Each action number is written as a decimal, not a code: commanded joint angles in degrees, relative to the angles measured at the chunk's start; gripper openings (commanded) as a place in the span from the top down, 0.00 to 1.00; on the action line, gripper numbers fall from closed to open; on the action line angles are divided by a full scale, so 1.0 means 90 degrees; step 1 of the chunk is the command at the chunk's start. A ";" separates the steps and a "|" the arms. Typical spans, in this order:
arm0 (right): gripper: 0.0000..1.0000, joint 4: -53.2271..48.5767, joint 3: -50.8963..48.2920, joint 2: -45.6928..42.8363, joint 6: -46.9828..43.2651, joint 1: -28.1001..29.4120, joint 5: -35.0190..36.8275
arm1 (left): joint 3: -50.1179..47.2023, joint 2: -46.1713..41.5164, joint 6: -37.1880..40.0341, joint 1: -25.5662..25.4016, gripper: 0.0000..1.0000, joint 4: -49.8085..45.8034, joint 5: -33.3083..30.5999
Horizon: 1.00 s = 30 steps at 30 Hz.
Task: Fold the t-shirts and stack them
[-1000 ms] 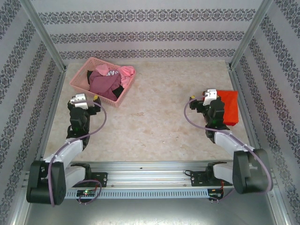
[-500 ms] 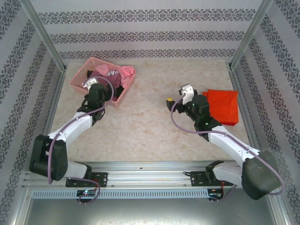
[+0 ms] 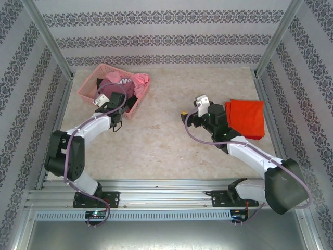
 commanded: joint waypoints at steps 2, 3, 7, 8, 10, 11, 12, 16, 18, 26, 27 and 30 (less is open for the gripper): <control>0.02 -0.0024 0.0242 0.0120 0.0026 0.0042 -0.0056 | 0.0425 0.0398 -0.0752 0.0286 0.24 -0.0443 0.0148; 0.02 -0.0024 0.0251 0.0144 0.0033 0.0043 -0.0055 | 0.0503 0.0501 -0.0872 0.0342 0.27 -0.0453 0.0254; 0.02 -0.0054 0.0292 0.0256 0.0014 0.0044 -0.0080 | 0.0716 0.0814 -0.1207 0.0437 0.43 -0.0344 0.0509; 0.02 -0.0056 0.0302 0.0277 0.0008 0.0043 -0.0102 | 0.0758 0.0870 -0.1271 0.0455 0.46 -0.0297 0.0527; 0.02 -0.0065 0.0312 0.0325 0.0019 0.0043 -0.0142 | 0.0851 0.1028 -0.1371 0.0512 0.50 -0.0166 0.0595; 0.02 -0.0065 0.0312 0.0343 0.0034 0.0042 -0.0153 | 0.0894 0.1105 -0.1414 0.0543 0.52 -0.0125 0.0624; 0.02 -0.0067 0.0321 0.0360 0.0034 0.0043 -0.0172 | 0.0968 0.1202 -0.1475 0.0593 0.54 -0.0104 0.0674; 0.02 -0.0083 0.0340 0.0404 0.0054 0.0043 -0.0202 | 0.1300 0.1535 -0.1439 0.0702 0.71 -0.0013 0.0827; 0.02 -0.0094 0.0350 0.0417 0.0057 0.0042 -0.0203 | 0.1489 0.1630 -0.1295 0.0714 0.77 -0.0086 0.0826; 0.02 -0.0109 0.0384 0.0499 0.0077 0.0043 -0.0239 | 0.1511 0.1459 -0.0580 0.0872 0.95 -0.0606 0.0651; 0.02 -0.0106 0.0403 0.0526 0.0090 0.0043 -0.0248 | 0.1345 0.1348 -0.0639 0.0938 0.97 -0.0552 0.0657; 0.02 -0.0094 0.0485 0.0644 0.0100 0.0043 -0.0331 | 0.0823 0.0992 -0.0964 0.1175 1.00 -0.0272 0.0688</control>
